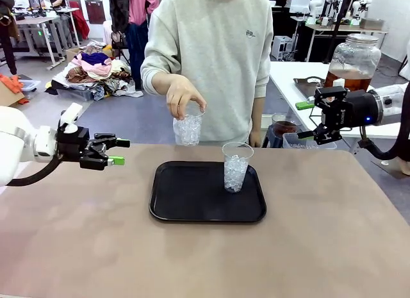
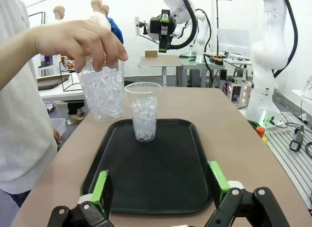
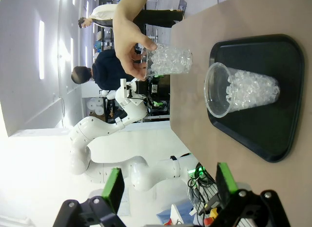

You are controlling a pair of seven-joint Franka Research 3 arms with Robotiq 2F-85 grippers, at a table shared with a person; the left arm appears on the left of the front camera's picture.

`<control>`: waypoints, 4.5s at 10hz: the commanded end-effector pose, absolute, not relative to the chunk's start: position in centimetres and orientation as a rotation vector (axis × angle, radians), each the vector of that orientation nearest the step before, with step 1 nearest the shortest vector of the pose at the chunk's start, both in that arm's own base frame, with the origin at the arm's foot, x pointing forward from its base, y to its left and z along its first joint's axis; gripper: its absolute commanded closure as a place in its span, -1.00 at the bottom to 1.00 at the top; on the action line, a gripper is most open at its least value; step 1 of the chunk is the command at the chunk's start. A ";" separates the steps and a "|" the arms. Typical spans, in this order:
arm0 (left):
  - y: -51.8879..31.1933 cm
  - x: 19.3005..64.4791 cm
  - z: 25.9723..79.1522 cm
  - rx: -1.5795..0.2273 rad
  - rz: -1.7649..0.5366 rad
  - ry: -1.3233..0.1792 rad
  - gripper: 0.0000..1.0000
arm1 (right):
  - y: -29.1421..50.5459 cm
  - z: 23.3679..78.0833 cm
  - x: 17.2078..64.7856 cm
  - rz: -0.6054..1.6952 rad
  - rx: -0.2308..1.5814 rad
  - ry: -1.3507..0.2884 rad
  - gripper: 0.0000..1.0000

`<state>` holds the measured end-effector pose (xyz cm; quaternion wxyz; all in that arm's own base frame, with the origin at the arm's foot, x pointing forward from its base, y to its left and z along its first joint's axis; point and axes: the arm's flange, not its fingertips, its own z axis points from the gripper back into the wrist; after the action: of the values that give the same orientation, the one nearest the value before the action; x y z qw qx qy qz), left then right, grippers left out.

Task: Pour the drink into the iced cup.
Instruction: Pick up the iced cup indicated by the human and present it to them.

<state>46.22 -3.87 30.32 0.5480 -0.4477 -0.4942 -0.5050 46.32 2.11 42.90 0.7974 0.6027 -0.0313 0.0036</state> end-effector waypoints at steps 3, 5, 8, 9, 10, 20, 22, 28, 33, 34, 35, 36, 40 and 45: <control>-4.0 46.3 30.5 -1.065 -1.193 -1.177 -1.00 | 2.2 43.0 46.3 0.010 1.297 -0.068 -1.00; -4.0 46.3 30.5 -1.065 -1.193 -1.177 -1.00 | 2.2 43.0 46.3 0.010 1.297 -0.068 -1.00; -4.0 46.3 30.5 -1.065 -1.193 -1.177 -1.00 | 2.2 43.0 46.3 0.010 1.297 -0.068 -1.00; -4.0 46.3 30.5 -1.065 -1.193 -1.177 -1.00 | 2.2 43.0 46.3 0.010 1.297 -0.068 -1.00; -4.0 46.3 30.5 -1.065 -1.193 -1.177 -1.00 | 2.2 43.0 46.3 0.010 1.297 -0.068 -1.00; -4.0 46.3 30.5 -1.065 -1.193 -1.177 -1.00 | 2.2 43.0 46.3 0.010 1.297 -0.068 -1.00; -4.0 46.3 30.5 -1.065 -1.193 -1.177 -1.00 | 2.2 43.0 46.3 0.010 1.297 -0.068 -1.00; -4.0 46.3 30.5 -1.065 -1.193 -1.177 -1.00 | 2.2 43.0 46.3 0.010 1.297 -0.068 -1.00; -4.0 46.3 30.5 -1.065 -1.193 -1.177 -1.00 | 2.2 43.0 46.3 0.010 1.297 -0.068 -1.00; -4.0 46.3 30.5 -1.065 -1.193 -1.177 -1.00 | 2.2 43.0 46.3 0.010 1.297 -0.068 -1.00; -4.0 46.3 30.5 -1.065 -1.193 -1.177 -1.00 | 2.2 43.0 46.3 0.010 1.297 -0.068 -1.00; -4.0 46.3 30.5 -1.065 -1.193 -1.177 -1.00 | 2.2 43.0 46.3 0.010 1.297 -0.068 -1.00; -4.0 46.3 30.5 -1.065 -1.193 -1.177 -1.00 | 2.2 43.0 46.3 0.010 1.297 -0.068 -1.00; -4.0 46.3 30.5 -1.065 -1.193 -1.177 -1.00 | 2.2 43.0 46.3 0.010 1.297 -0.068 -1.00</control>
<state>46.22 -3.87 30.32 0.5480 -0.4477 -0.4942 -0.5050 46.32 2.11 42.90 0.7974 0.6027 -0.0313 0.0036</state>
